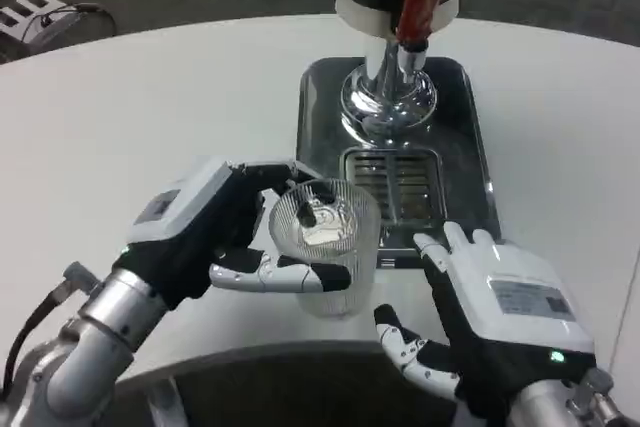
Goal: Grasp the cup under the faucet to collect the drink, then remove the cup.
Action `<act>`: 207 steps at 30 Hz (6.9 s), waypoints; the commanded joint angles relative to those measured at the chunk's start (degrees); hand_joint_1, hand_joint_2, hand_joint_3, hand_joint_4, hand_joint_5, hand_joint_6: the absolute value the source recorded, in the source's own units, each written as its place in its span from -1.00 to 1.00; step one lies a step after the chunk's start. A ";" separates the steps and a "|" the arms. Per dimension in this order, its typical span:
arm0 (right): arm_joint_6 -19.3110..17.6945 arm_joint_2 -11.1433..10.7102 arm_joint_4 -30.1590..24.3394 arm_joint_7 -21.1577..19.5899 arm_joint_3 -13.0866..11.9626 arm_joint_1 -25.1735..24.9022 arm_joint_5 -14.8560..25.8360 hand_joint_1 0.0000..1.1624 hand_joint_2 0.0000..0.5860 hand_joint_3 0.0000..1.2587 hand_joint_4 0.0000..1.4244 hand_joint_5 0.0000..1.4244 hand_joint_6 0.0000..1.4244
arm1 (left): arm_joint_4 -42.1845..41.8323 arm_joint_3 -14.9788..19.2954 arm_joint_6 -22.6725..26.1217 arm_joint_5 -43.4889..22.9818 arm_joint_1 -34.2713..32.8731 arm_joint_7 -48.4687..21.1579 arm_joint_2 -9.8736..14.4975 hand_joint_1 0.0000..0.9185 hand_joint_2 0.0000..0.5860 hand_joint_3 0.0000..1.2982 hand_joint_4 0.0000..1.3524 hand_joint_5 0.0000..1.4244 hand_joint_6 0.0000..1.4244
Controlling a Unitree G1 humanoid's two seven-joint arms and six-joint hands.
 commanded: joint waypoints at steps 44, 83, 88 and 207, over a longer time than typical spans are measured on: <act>-4.40 3.79 -13.50 4.37 -1.26 8.54 -2.07 -0.57 0.58 -0.79 -1.00 -1.00 -1.00 | 41.90 -12.81 12.34 9.41 -36.39 18.65 -10.26 -0.03 -0.96 0.62 0.68 0.92 1.00; -3.62 4.20 -9.98 5.02 -3.79 4.99 1.71 -0.59 0.57 -0.79 -1.00 -1.00 -1.00 | 45.06 -14.92 22.09 10.91 -42.18 17.48 -13.97 -0.75 -0.92 -0.44 -0.48 -0.05 0.46; -3.19 4.26 -9.38 4.85 -3.58 4.39 1.94 -0.57 0.57 -0.79 -1.00 -1.00 -1.00 | 44.87 -14.73 21.65 10.69 -42.56 18.23 -13.49 -0.78 -0.88 -0.58 -0.61 -0.24 0.19; 8.96 2.61 -6.32 -11.83 -9.25 1.22 34.32 -0.01 -0.08 -1.00 -1.00 -0.95 -0.89 | 43.37 -4.77 7.87 -7.93 -50.19 -33.39 -8.47 -1.00 -0.64 -0.65 -0.77 -0.63 -0.63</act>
